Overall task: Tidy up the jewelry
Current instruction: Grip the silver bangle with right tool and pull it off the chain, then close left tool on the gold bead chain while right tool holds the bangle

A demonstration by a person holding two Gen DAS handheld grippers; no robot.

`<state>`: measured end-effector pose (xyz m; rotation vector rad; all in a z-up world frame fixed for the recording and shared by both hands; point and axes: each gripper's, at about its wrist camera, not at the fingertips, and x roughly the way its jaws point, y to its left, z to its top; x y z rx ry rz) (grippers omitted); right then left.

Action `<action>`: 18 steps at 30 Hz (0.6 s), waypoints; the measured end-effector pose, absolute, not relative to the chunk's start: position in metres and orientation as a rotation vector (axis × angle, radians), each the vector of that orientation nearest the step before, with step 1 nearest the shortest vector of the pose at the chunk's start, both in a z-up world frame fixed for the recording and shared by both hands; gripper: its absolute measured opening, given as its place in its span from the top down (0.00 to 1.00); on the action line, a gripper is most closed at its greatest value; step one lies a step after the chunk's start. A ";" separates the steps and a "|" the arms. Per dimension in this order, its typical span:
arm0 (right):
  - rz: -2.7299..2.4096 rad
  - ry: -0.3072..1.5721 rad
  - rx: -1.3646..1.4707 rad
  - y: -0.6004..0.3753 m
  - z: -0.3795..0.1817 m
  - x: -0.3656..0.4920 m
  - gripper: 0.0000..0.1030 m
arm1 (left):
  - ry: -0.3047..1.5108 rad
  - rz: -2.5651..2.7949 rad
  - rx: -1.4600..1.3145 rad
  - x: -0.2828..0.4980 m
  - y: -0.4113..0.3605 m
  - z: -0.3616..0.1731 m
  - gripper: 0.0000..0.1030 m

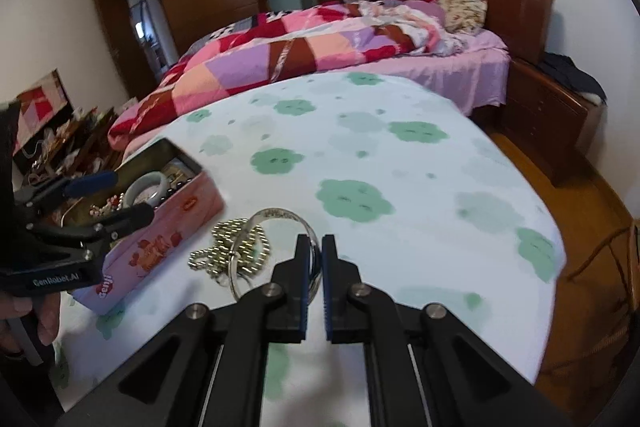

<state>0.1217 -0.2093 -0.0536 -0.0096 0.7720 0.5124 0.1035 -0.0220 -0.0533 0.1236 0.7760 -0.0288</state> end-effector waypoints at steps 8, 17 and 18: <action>0.453 0.795 0.053 -0.235 -0.069 0.124 0.93 | 0.792 -0.143 0.200 0.114 -0.067 -0.066 0.22; 0.457 0.781 0.074 -0.241 -0.069 0.120 0.93 | 0.893 -0.169 0.248 0.142 -0.089 -0.103 0.43; 0.458 0.779 0.074 -0.240 -0.068 0.119 0.93 | 0.892 -0.165 0.251 0.142 -0.089 -0.103 0.45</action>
